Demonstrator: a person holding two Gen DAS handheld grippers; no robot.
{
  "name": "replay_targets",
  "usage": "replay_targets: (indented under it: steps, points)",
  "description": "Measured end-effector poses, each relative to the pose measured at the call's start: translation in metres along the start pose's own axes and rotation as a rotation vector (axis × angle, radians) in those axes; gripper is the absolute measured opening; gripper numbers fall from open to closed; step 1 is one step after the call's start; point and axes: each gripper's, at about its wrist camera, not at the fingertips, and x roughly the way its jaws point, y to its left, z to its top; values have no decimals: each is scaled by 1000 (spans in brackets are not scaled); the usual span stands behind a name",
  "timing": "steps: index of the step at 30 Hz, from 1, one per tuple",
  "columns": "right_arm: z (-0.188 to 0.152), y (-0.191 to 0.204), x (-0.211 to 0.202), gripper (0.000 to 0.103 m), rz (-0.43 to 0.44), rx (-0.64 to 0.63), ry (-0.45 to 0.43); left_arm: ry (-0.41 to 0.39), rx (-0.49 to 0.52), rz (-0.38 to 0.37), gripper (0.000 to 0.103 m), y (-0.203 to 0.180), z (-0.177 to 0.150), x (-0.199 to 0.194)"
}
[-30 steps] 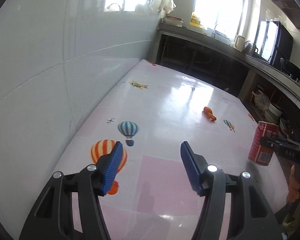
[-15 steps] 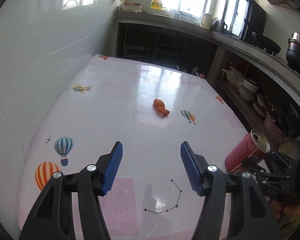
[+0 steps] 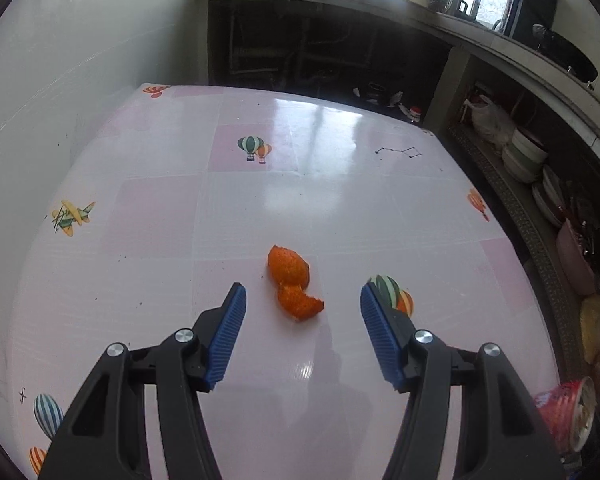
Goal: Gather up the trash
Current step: 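Lower the left tool onto the orange peel and close on it while the right tool holds the can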
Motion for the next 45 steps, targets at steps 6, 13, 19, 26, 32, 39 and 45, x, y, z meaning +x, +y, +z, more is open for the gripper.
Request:
replay_targets:
  steps: [6, 13, 19, 26, 32, 39, 45]
  points:
    - [-4, -2, -17, 62, 6, 34, -10, 47, 52, 72, 33, -11, 3, 33]
    - [-8, 1, -27, 62, -8, 24, -16, 42, 74, 95, 13, -12, -8, 35]
    - [-13, 6, -40, 62, -28, 18, -3, 62, 96, 14, 10, -25, -37, 3]
    - [-22, 12, -53, 62, -48, -2, 16, 112, 105, -141, 10, -49, -91, -48]
    - [-25, 16, -57, 62, -55, -5, 28, 120, 129, -139, 21, -57, -118, -58]
    - [-22, 15, -59, 67, -56, 4, 34, 87, 143, -130, 34, -59, -113, -58]
    - [-15, 12, -53, 70, -39, 33, 29, 113, 138, -97, 33, -57, -111, -39]
